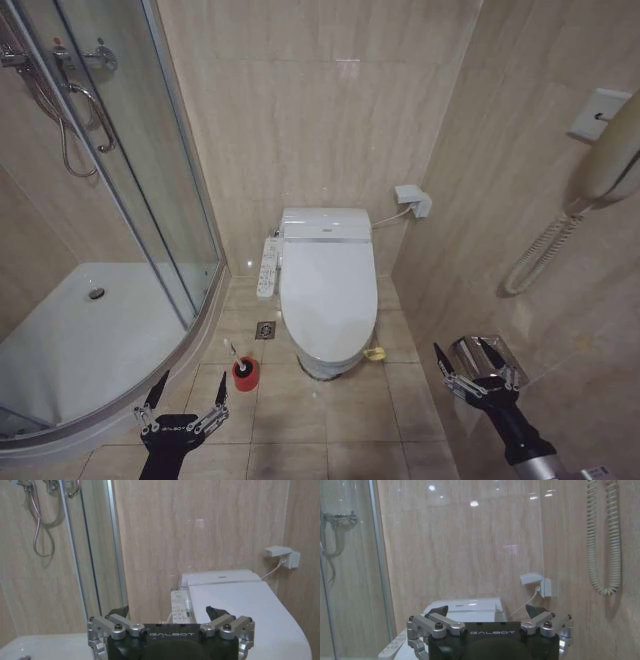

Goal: Open the toilet lid, clean the toilet bowl with a toilet brush, close the toilet lid, and flush.

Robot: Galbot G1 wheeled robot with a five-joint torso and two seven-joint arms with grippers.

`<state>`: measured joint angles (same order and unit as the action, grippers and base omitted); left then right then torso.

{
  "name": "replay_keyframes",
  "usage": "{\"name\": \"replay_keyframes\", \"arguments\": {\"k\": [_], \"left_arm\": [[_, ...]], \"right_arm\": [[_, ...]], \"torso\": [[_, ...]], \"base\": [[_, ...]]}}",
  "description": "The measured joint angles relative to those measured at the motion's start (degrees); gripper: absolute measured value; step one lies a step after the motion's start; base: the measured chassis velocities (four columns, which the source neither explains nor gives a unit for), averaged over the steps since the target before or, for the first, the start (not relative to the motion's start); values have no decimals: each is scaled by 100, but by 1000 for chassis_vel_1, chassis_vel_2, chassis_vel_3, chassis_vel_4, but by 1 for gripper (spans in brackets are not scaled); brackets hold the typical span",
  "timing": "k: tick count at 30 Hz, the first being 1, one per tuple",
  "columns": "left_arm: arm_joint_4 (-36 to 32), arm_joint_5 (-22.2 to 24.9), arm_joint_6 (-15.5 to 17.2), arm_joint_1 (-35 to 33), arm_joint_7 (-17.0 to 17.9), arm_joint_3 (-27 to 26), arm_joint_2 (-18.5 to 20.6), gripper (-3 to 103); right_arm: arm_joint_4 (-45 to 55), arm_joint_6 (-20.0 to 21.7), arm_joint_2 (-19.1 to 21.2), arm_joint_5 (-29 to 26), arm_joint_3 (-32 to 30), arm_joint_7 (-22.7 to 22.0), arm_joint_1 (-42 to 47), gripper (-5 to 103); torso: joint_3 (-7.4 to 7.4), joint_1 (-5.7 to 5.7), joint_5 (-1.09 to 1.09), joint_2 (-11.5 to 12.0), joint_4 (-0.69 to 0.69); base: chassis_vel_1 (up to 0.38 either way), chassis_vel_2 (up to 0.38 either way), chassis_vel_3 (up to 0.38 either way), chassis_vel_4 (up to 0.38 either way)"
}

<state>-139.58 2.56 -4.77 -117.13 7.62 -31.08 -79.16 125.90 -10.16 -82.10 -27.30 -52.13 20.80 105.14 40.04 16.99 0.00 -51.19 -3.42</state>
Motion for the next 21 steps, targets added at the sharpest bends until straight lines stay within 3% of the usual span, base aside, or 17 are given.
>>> {"name": "replay_keyframes", "arguments": {"k": [21], "left_arm": [[0,0,0,0,0,0,0,100]], "right_arm": [[-8,-67,9,-180,-50,-136,-17,100]], "torso": [[3,8,0,3,1]], "base": [[-72,80,87,-78]]}}
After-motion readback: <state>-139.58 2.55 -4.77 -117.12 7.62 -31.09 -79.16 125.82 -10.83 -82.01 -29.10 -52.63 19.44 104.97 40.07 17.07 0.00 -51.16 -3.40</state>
